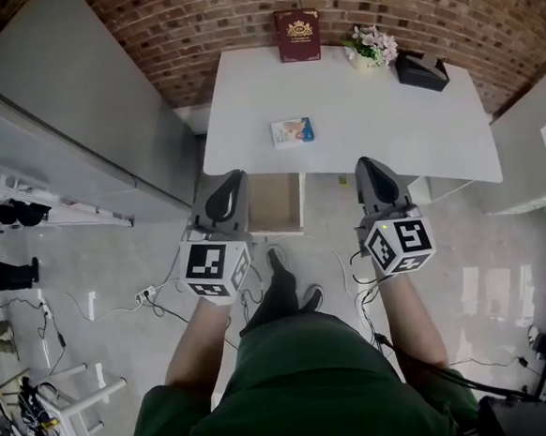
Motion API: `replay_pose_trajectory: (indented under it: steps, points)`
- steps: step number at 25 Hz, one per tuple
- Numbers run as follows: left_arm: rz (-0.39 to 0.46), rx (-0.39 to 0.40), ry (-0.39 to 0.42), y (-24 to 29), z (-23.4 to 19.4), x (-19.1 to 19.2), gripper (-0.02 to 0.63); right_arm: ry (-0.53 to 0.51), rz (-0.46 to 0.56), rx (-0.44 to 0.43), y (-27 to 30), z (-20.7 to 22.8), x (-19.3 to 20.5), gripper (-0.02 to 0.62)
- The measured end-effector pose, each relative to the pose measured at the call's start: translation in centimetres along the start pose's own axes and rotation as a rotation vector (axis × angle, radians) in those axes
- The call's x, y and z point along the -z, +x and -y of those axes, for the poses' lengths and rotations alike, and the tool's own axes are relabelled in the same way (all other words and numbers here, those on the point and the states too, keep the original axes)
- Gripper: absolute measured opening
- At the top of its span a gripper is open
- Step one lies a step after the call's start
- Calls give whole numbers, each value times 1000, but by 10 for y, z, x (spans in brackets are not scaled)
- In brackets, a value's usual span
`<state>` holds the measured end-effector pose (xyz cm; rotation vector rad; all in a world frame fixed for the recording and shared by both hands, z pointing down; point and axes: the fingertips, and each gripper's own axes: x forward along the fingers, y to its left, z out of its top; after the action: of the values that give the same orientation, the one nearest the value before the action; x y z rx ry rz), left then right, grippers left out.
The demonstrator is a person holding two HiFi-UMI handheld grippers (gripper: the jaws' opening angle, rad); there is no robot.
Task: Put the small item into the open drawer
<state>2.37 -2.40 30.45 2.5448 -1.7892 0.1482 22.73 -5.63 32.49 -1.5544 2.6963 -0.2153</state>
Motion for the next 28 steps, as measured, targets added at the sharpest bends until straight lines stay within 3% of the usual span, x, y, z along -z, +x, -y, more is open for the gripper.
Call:
replay_pose_trajectory:
  steps: [15, 23, 28]
  points:
    - [-18, 92, -71, 110, -79, 28, 14, -79, -113, 69, 113, 24, 10, 0]
    - [-46, 117, -110, 138, -112, 52, 14, -48, -213, 110, 151, 44, 38, 2]
    - [-77, 104, -138, 142, -134, 72, 14, 25, -279, 102, 178, 51, 66, 3]
